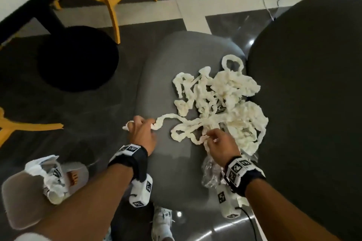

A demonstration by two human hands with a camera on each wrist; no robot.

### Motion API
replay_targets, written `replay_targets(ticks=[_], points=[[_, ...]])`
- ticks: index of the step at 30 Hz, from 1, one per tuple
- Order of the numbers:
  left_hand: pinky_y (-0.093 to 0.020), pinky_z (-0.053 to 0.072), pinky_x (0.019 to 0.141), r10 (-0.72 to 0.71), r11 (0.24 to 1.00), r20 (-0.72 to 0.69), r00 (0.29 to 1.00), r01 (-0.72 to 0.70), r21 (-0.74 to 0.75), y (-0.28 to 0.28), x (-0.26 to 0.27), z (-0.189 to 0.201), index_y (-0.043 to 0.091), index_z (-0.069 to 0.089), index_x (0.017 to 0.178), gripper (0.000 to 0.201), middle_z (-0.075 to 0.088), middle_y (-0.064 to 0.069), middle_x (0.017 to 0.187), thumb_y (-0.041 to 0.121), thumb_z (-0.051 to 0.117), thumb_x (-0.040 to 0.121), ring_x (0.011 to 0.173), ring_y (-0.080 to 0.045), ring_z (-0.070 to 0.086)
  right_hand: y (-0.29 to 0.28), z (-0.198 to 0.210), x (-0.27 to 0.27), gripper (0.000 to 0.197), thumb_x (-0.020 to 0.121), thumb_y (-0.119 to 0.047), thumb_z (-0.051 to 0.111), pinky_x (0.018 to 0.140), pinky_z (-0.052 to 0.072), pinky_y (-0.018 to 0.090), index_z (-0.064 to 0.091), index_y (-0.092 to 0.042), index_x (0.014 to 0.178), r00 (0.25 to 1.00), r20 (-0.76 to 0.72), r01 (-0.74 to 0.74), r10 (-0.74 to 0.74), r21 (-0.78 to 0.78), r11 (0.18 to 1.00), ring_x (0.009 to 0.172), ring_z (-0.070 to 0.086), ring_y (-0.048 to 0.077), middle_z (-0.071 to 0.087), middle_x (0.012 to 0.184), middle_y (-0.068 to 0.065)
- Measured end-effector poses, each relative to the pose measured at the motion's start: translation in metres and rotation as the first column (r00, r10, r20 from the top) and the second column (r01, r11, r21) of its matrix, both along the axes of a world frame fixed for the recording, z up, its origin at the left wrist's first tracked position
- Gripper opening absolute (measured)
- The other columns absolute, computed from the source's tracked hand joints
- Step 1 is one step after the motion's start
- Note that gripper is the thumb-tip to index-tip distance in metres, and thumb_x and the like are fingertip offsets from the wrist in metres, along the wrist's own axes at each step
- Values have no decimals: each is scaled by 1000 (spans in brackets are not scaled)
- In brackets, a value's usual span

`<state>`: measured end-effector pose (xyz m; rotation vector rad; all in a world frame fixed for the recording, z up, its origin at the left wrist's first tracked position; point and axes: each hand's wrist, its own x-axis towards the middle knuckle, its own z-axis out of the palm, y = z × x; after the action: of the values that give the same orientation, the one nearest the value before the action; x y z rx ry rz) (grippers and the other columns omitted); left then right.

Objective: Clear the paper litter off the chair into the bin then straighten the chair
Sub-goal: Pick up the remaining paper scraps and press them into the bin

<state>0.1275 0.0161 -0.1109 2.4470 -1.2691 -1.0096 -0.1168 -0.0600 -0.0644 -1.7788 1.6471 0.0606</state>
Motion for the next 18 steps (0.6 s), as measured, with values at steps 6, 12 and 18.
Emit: replay_targets(ticks=[6, 12, 18], points=[[-40, 40, 102, -84, 993, -164, 983, 68, -97, -29, -51, 12, 19, 52, 125, 41, 48, -8, 124, 13, 55, 85, 119, -31, 48, -7, -12, -9, 20, 90, -20, 54, 85, 56, 37, 67, -20, 105, 995, 102, -3, 3, -2, 1000, 89, 66, 20, 71, 102, 1], [-44, 43, 98, -330, 942, 69, 941, 323, 94, -50, -77, 3, 24, 44, 134, 56, 44, -7, 125, 38, 63, 83, 119, -31, 42, -23, -12, -9, 18, 90, -20, 54, 85, 55, 36, 66, -18, 104, 985, 168, -39, 43, -28, 999, 88, 65, 20, 70, 97, 0], [-42, 45, 78, -99, 993, -107, 989, 92, -68, -28, -34, 11, -5, 60, 74, 29, 55, -16, 84, 18, 43, 78, 83, -36, 55, -29, -14, -20, 18, 89, -20, 54, 83, 55, 37, 65, -20, 102, 989, 146, -21, 25, -27, 999, 89, 64, 19, 68, 100, 1]])
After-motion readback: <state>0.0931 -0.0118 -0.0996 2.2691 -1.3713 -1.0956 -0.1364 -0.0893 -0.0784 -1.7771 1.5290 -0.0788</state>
